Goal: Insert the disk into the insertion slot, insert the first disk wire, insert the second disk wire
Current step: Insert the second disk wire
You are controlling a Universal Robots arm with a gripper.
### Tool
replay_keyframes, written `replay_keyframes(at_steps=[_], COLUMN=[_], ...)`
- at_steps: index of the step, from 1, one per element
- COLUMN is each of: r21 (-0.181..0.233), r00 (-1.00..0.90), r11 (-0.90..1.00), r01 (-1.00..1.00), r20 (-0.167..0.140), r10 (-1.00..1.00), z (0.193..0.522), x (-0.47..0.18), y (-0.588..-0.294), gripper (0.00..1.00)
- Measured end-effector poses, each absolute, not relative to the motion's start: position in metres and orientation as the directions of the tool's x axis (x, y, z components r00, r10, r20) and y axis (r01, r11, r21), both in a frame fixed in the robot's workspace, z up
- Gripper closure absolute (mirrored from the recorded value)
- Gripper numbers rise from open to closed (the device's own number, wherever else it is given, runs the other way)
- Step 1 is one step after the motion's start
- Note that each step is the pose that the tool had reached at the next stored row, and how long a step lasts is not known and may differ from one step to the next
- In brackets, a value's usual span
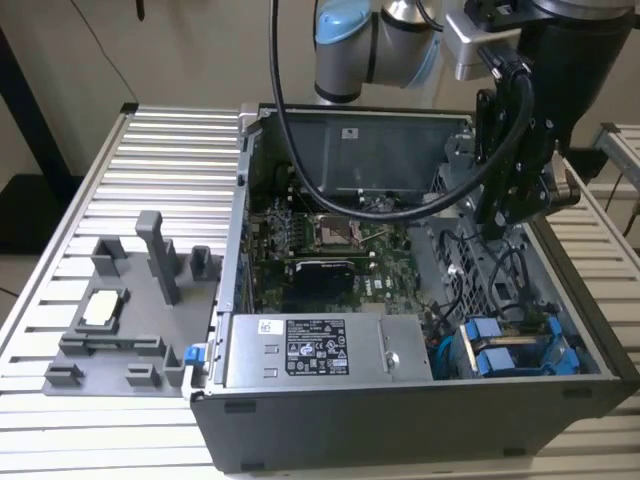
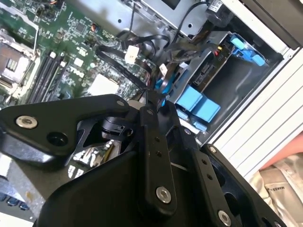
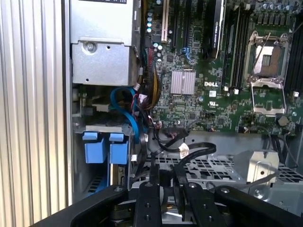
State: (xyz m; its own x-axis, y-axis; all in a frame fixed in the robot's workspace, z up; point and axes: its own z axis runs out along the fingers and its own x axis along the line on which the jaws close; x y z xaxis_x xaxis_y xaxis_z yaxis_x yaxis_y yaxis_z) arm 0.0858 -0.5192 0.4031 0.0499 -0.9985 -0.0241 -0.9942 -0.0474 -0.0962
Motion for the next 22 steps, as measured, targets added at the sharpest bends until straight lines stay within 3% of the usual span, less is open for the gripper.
replay_keyframes(at_steps=[7, 9, 10, 22], r21=[-0.096, -0.097, -0.097, -0.097], r00=[0.05, 0.05, 0.05, 0.05], r11=[-0.048, -0.048, -0.048, -0.048], r01=[-0.994, -0.994, -0.994, -0.994], r20=[-0.02, -0.02, -0.019, -0.015], r10=[-0.999, -0.999, -0.999, -0.999], z=[0.4026, 0.4026, 0.4025, 0.4022], x=[0.0819, 0.0818, 0.0818, 0.0795], y=[-0.5191, -0.5191, -0.5191, -0.519], gripper=[0.73, 0.76, 0.83, 0.81])
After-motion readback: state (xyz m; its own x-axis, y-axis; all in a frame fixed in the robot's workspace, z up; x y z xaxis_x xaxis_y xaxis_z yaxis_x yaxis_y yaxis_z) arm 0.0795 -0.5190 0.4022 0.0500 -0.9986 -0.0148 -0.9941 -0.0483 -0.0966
